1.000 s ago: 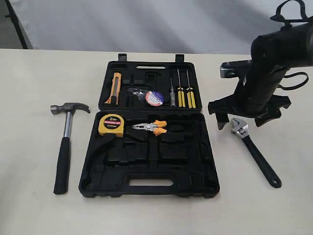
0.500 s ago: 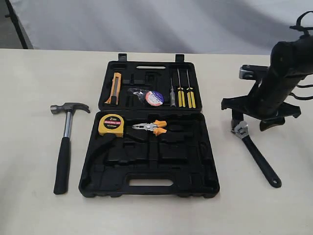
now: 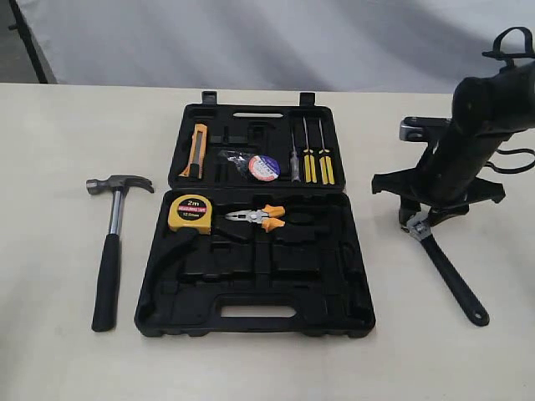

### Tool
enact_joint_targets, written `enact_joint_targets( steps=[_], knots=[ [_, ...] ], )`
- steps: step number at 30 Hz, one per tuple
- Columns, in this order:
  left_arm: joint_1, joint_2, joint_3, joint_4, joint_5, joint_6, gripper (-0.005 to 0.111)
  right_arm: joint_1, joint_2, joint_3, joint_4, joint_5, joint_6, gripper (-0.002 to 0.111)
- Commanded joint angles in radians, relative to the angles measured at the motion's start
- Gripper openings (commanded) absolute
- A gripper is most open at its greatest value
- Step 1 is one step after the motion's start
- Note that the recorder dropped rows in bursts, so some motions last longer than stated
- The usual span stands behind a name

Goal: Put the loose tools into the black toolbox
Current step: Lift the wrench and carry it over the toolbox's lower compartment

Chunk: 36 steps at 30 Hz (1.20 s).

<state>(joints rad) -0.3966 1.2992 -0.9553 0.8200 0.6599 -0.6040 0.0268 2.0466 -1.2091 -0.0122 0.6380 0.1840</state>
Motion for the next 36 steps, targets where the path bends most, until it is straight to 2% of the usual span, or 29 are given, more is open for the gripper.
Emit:
enact_joint_targets(
  steps=[1,8,14,20,25,29,36],
  knots=[
    [0.003,-0.008,0.009,-0.014,-0.017,-0.01,0.001,0.001,0.027,0.009,0.012,0.017,-0.05,0.0],
    [0.003,-0.008,0.009,-0.014,-0.017,-0.01,0.001,0.001,-0.102,0.009,0.022,0.056,-0.103,-0.001],
    [0.003,-0.008,0.009,-0.014,-0.017,-0.01,0.001,0.04,-0.16,0.009,0.233,0.111,-0.341,-0.001],
    [0.003,-0.008,0.009,-0.014,-0.017,-0.01,0.001,0.192,-0.16,-0.002,0.252,0.097,-0.416,-0.001],
    [0.003,-0.008,0.009,-0.014,-0.017,-0.01,0.001,0.336,-0.158,-0.079,0.252,0.097,-0.416,-0.001],
    [0.003,-0.008,0.009,-0.014,-0.017,-0.01,0.001,0.459,-0.129,-0.093,0.249,0.03,-0.427,-0.001],
    [0.003,-0.008,0.009,-0.014,-0.017,-0.01,0.001,0.568,-0.078,-0.093,0.247,-0.104,-0.614,-0.001]
  ],
)
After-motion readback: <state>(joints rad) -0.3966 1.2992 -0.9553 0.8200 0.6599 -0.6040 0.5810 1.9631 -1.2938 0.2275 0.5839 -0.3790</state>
